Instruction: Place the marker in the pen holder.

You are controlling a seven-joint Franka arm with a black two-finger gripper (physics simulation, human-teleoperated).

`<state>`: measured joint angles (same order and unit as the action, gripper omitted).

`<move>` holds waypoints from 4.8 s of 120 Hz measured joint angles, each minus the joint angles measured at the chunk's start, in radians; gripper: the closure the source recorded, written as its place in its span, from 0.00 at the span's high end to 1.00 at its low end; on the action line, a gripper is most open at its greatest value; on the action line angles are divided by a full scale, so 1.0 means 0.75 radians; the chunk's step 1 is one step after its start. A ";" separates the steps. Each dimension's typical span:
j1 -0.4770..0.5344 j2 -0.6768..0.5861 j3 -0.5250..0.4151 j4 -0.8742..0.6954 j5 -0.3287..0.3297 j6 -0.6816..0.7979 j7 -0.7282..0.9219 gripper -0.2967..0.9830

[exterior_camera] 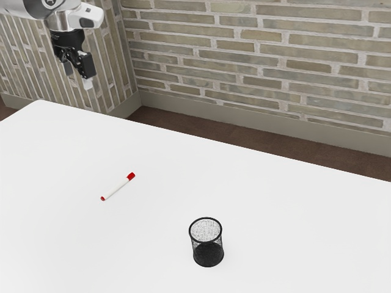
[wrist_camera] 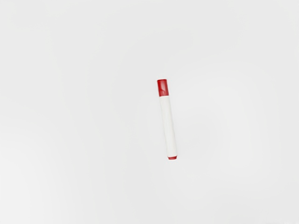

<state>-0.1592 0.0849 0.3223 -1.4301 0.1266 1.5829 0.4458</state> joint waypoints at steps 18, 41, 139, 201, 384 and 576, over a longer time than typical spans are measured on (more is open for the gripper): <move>0.009 0.002 0.006 0.000 -0.025 0.000 0.024 0.77; -0.009 -0.020 0.001 -0.055 -0.082 -0.028 -0.014 0.77; 0.038 0.556 -0.001 -0.439 -0.368 0.637 -0.230 0.77; 0.131 0.732 -0.052 -0.292 -0.440 0.766 -0.110 0.75; -0.234 0.315 -0.050 -0.394 -0.453 0.656 0.042 0.15; -0.718 -0.063 -0.036 -1.125 -1.241 1.512 0.707 0.18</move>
<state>-0.6980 0.0373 0.2954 -2.2737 -0.8044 2.7172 0.9762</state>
